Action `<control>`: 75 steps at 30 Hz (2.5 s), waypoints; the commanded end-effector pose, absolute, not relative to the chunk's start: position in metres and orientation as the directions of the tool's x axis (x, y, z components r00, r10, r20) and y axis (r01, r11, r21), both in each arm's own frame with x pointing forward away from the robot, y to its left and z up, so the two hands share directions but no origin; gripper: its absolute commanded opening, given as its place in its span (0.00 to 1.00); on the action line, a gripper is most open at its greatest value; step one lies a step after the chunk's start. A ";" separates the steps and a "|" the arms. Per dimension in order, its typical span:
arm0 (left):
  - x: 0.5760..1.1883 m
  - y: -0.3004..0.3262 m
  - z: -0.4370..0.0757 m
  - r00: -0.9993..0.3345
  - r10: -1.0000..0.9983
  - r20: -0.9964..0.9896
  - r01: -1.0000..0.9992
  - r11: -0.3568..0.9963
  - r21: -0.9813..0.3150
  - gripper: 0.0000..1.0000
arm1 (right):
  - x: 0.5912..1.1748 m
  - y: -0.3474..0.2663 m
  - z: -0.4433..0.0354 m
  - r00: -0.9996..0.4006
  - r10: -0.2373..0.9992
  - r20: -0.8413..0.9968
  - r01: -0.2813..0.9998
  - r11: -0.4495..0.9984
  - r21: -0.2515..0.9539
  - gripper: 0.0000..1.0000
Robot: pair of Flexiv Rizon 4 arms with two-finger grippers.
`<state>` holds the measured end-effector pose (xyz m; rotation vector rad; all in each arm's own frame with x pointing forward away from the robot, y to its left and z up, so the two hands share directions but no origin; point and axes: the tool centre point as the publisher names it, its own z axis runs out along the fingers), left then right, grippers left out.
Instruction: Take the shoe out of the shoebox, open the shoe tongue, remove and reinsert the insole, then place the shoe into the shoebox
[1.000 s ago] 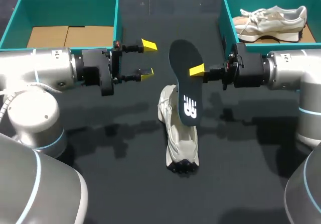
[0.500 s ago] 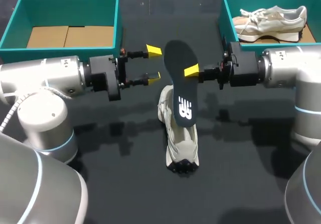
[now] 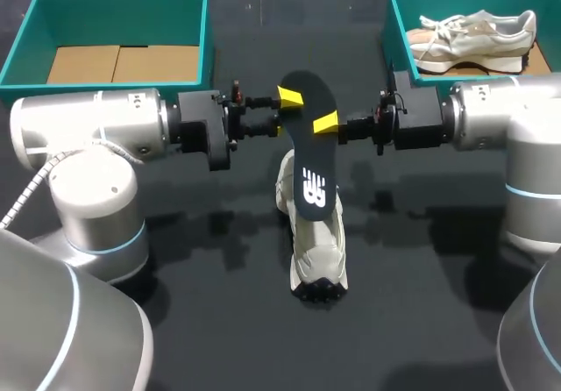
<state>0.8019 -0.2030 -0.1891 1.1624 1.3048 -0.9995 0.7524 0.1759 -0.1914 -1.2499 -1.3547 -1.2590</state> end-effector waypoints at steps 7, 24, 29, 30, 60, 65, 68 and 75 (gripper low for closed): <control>0.800 -0.209 -0.191 0.060 0.092 -0.994 0.985 0.157 0.074 0.35 | 0.756 0.181 -0.197 -0.099 0.092 0.991 0.994 -0.032 0.103 0.00; 0.799 -0.218 -0.199 0.083 0.108 -0.991 0.986 0.134 0.097 0.00 | 0.757 0.185 -0.200 -0.095 0.076 0.993 0.995 -0.020 0.097 0.00; 0.799 -0.216 -0.200 0.086 0.108 -0.990 0.986 0.135 0.100 0.00 | 0.755 0.181 -0.201 -0.097 0.060 0.993 0.995 -0.015 0.099 0.43; 0.799 -0.215 -0.200 0.088 0.109 -0.990 0.986 0.134 0.102 0.00 | 0.754 0.179 -0.201 -0.105 0.055 0.993 0.994 -0.010 0.106 1.00; 0.760 -0.182 -0.188 0.121 0.141 -0.983 0.987 0.085 0.134 0.00 | 0.724 0.107 -0.203 -0.553 0.162 0.817 0.825 0.243 0.510 1.00; 0.760 -0.182 -0.188 0.121 0.141 -0.983 0.987 0.085 0.134 0.00 | 0.724 0.107 -0.203 -0.553 0.162 0.817 0.825 0.243 0.510 1.00; 0.760 -0.182 -0.188 0.121 0.141 -0.983 0.987 0.085 0.134 0.00 | 0.724 0.107 -0.203 -0.553 0.162 0.817 0.825 0.243 0.510 1.00; 0.743 -0.190 -0.190 -0.016 0.089 -0.996 1.000 0.013 -0.015 0.00 | 0.716 0.108 -0.207 -0.683 0.105 0.723 0.701 0.371 0.609 1.00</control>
